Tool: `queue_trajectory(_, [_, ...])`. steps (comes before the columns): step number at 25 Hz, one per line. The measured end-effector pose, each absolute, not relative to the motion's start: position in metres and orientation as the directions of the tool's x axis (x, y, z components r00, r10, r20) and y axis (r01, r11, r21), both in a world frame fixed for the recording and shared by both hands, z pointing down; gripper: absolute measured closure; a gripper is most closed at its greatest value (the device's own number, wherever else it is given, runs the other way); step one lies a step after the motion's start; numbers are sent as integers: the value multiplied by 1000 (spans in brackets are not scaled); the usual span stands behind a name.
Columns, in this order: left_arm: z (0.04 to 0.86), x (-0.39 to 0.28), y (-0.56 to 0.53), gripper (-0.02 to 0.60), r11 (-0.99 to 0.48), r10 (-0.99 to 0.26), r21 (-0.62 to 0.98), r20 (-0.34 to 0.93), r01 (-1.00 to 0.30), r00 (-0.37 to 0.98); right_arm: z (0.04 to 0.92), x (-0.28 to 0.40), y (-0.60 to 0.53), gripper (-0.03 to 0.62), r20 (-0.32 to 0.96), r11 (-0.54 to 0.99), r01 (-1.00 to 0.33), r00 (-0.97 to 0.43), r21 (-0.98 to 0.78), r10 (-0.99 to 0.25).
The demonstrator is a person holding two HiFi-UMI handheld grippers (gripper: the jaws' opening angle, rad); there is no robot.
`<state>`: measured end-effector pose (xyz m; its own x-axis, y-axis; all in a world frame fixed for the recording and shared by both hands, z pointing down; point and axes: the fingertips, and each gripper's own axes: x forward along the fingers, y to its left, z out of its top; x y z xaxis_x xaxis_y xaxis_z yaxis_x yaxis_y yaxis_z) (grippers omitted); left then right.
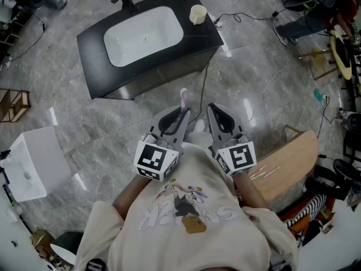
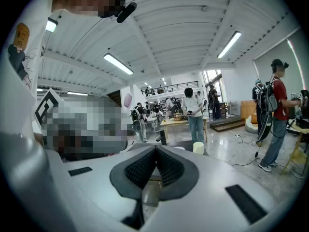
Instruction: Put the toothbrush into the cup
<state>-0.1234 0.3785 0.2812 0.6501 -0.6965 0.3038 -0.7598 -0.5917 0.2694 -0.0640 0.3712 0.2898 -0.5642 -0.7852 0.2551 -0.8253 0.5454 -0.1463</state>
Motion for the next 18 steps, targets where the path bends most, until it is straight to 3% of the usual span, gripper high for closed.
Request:
queue_trajectory(8, [286, -116, 383, 523, -589, -693, 272, 314, -761, 648, 286, -53, 376, 577, 244, 553, -820, -572, -145, -783])
queue_trajectory(18, [289, -52, 367, 523, -569, -711, 252, 328, -783, 622, 289, 18, 358, 577, 217, 571, -803, -596, -174, -773])
